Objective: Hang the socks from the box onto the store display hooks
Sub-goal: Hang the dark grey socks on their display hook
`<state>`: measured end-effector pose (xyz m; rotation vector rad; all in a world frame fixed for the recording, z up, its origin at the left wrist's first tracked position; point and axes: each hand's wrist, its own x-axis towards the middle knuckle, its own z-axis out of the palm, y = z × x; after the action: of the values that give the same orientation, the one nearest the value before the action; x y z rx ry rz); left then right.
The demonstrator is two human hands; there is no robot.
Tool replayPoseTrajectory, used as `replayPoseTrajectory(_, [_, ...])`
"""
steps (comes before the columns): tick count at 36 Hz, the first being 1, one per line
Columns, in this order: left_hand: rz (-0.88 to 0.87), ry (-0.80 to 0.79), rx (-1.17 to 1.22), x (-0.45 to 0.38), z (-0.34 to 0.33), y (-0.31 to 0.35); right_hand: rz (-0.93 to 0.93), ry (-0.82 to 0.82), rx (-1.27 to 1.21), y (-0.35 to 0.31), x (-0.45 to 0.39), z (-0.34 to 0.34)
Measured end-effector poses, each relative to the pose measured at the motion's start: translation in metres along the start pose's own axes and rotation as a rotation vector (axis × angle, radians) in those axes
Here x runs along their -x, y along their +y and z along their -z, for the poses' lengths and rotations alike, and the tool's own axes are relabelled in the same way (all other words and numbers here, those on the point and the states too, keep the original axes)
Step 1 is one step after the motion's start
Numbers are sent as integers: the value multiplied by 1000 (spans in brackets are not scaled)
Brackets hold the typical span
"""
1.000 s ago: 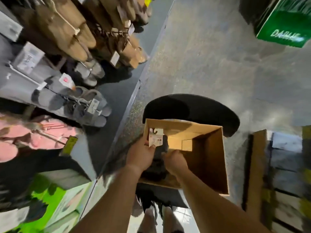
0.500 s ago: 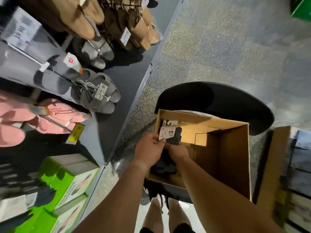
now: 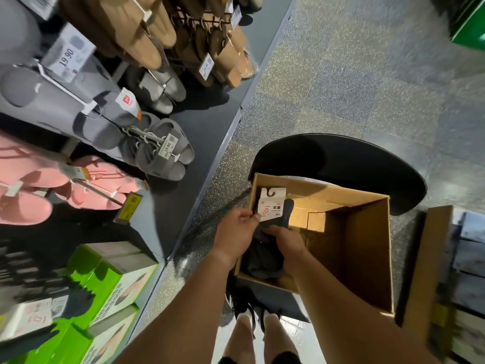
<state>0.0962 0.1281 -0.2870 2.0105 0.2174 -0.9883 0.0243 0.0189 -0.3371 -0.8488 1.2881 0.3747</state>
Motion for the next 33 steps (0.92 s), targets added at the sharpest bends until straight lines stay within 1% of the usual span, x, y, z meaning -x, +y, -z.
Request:
replayPoseTrajectory(2, [-9, 23, 39, 7, 5, 5, 55, -7, -23, -5, 20, 5])
replayPoseTrajectory(5, [-34, 15, 118, 23, 13, 18, 148, -112, -46, -15, 54, 13])
replayPoseTrajectory(7, [-68, -63, 184, 38, 20, 31, 243, -190, -61, -29, 85, 13])
replayPoseTrajectory(9, [-101, -197, 323, 57, 27, 45, 330, -279, -57, -46, 120, 7])
replayPoseTrajectory(10, [-112, -239, 405, 67, 31, 53, 368, -301, -37, -54, 137, 1])
replayPoseTrajectory(12, [-160, -235, 550, 86, 43, 67, 466, -336, 25, -69, 164, -12])
replayPoseTrajectory(14, [-255, -170, 656, 106, 59, 80, 544, -360, 64, -82, 194, -29])
replayPoseTrajectory(18, [-423, 56, 809, 160, 103, 99, 682, -581, 172, -95, 251, -68])
replayPoseTrajectory(21, [-503, 324, 886, 200, 131, 96, 765, -694, 270, -85, 284, -96])
replayPoseTrajectory(22, [-517, 402, 904, 215, 142, 92, 777, -711, 294, -79, 297, -106])
replayPoseTrajectory(23, [-544, 445, 908, 233, 153, 86, 796, -737, 316, -72, 307, -118])
replayPoseTrajectory(25, [-575, 525, 901, 272, 175, 69, 845, -814, 406, -49, 329, -143])
replayPoseTrajectory(27, [-591, 636, 941, 310, 195, 43, 893, -843, 503, -18, 352, -166])
replayPoseTrajectory(29, [-590, 747, 960, 344, 210, 17, 933, -924, 576, 15, 375, -188])
replayPoseTrajectory(33, [-656, 908, 1127, 418, 229, -36, 937, -1101, 674, 89, 435, -220])
